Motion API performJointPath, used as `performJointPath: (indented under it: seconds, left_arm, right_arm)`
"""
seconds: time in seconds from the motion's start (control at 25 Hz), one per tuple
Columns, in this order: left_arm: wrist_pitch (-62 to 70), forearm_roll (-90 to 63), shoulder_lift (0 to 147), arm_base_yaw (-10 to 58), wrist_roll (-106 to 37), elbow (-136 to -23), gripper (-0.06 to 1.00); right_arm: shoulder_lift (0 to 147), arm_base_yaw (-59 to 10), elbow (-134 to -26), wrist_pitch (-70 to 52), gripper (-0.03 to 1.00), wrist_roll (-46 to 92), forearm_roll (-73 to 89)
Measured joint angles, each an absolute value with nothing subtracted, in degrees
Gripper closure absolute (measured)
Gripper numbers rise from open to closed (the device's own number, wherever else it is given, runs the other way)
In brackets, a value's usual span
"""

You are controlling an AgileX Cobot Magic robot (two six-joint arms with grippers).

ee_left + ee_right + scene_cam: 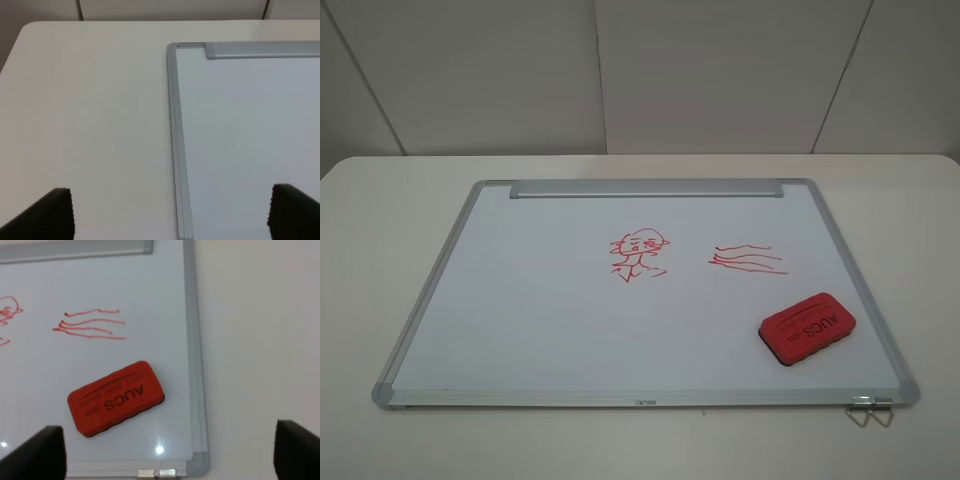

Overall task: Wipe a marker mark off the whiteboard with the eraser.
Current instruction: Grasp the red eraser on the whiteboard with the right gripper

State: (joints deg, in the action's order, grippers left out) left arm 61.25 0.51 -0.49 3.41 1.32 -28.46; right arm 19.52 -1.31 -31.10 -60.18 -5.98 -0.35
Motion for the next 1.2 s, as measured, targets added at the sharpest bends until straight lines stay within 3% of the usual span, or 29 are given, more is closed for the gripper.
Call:
performJointPath:
  seconds: [0.16, 0.36, 0.84, 1.2]
  left_arm:
    - [61.3, 0.5, -0.5, 3.4, 1.3, -28.5, 0.17]
    - [61.3, 0.5, -0.5, 3.4, 1.3, -28.5, 0.17]
    - [61.3, 0.5, -0.5, 3.4, 1.3, -28.5, 0.17]
    - [61.3, 0.5, -0.5, 3.4, 1.3, -28.5, 0.17]
  right_arm:
    - [31.5, -1.3, -35.0, -59.0, 0.23, -10.7, 0.0]
    - [44.0, -1.6, -38.3, -59.3, 0.23, -28.1, 1.3]
    - [63.2, -14.8, -39.3, -60.8, 0.23, -61.9, -6.7]
    - [72.4, -15.4, -39.4, -63.8, 0.23, -64.7, -8.4]
